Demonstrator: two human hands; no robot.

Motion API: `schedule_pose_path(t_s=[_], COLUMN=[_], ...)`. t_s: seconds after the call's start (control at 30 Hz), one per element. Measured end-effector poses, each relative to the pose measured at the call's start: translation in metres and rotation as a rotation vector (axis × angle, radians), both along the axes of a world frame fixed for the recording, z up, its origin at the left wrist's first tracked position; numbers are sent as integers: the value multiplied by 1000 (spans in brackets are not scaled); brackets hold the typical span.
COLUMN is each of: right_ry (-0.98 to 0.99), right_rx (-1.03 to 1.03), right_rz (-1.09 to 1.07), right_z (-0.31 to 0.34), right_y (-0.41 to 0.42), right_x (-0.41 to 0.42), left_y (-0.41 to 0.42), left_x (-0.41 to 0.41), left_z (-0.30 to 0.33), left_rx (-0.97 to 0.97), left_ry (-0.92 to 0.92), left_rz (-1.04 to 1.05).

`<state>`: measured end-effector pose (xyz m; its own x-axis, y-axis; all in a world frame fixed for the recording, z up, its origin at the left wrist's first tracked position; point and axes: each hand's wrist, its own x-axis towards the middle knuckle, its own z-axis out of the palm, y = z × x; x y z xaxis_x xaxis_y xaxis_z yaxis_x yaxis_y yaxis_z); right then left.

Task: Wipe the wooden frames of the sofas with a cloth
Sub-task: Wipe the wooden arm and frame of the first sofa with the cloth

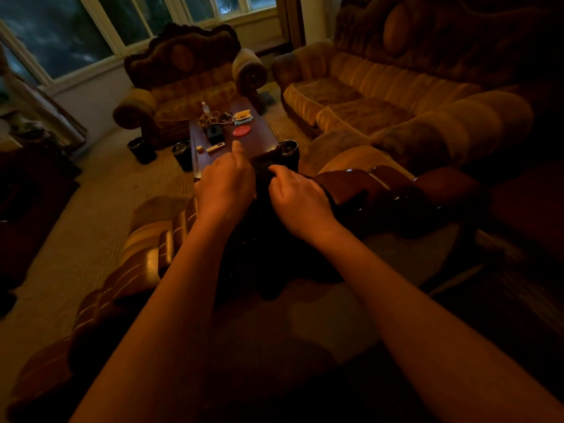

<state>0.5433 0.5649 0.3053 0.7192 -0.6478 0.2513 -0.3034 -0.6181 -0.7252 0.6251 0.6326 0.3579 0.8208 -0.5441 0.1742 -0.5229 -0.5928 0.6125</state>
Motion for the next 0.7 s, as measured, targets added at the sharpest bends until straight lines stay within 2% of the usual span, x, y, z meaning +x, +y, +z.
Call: schedule_pose_path(t_s=[0.07, 0.17, 0.23, 0.3, 0.37, 0.47, 0.53, 0.6, 0.7], right_ry=[53, 270, 394, 420, 318, -24, -94, 48, 339], right_rx=[-26, 133, 110, 101, 16, -85, -142, -120, 20], right_rz=[57, 260, 372, 347, 289, 184, 171, 235, 410], right_z=[4, 20, 25, 25, 18, 3, 0, 6, 21], right_y=[-5, -28, -38, -38, -24, 11, 17, 2, -26], right_x=[7, 45, 64, 68, 54, 11, 9, 32, 71], left_y=[-1, -3, -4, -3, -3, -1, -1, -3, -6], left_x=[-1, -3, -3, -5, -5, -7, -7, -4, -1], left_z=[0, 6, 7, 9, 8, 6, 6, 8, 14], left_rx=[-7, 8, 13, -3, -25, -50, -63, -74, -103], left_ry=[22, 51, 80, 104, 80, 49, 62, 91, 147], left_rz=[0, 60, 85, 104, 112, 114, 111, 117, 168])
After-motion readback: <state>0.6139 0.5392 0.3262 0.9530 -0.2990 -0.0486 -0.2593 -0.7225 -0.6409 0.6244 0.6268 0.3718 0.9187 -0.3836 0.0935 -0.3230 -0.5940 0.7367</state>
